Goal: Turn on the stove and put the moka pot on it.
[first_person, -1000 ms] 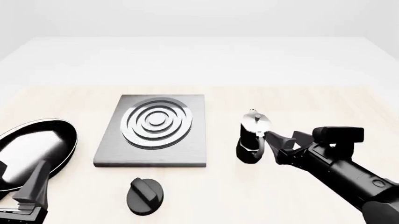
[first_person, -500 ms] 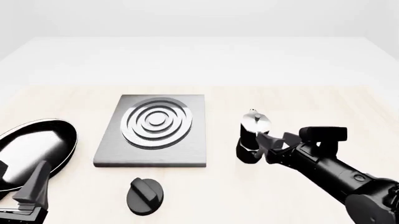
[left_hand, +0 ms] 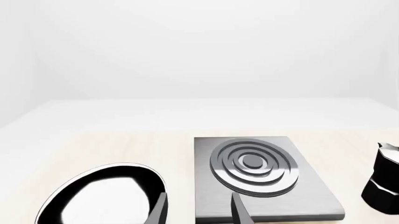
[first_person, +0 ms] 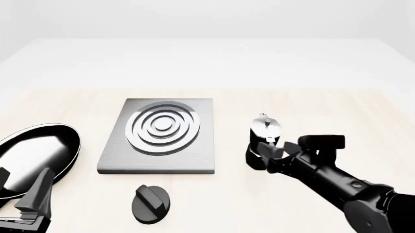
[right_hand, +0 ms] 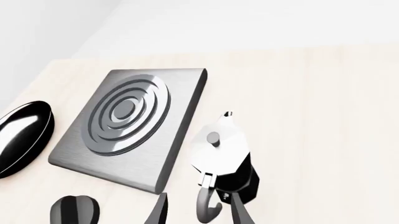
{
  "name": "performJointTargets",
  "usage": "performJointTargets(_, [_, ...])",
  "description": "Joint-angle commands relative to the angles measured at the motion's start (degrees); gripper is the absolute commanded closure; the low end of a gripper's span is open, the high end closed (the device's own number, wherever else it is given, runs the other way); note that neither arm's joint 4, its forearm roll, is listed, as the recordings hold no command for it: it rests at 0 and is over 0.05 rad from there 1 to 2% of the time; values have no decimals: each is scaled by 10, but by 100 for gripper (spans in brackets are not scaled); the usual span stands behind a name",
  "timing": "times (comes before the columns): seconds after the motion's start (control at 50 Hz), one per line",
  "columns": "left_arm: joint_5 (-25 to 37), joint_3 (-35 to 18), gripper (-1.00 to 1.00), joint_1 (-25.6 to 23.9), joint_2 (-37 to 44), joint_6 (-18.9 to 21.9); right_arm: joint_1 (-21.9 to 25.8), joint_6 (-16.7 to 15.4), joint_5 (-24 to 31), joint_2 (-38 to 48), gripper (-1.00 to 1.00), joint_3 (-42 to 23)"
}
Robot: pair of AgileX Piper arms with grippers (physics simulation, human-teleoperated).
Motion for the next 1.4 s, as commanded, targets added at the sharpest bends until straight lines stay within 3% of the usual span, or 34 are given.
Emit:
performJointTargets(0.02, [0,1,-100,-2,0,1,4,1,-20,29,-100,-6])
performJointTargets(0.7, [0,0,-100,-3,0,-2,7,18,-78,89,-100,4])
performJointTargets(0.72, [0,0,-100,-3,0,-2,7,18,-77,87,100,4])
performJointTargets(0.88, [0,0,-100,-4,0,-2,4,5,-70,74,100,10])
performJointTargets(0.94, [3,0,-100,0,0,-4,-10,-19,-53,61,100,12])
performJointTargets(1.0, [6,0,-100,0,0,-9,-8,-15,-36,39,100,15])
performJointTargets(1.12, [1,0,-100,-4,0,-5,-29,-39,54,-54,100,23])
performJointTargets(1.26, [-3,0,-100,-6,0,0,-30,-78,200,-165,100,-4])
performJointTargets(1.4, [-4,0,-100,-3,0,-2,-36,-88,258,-204,100,-16])
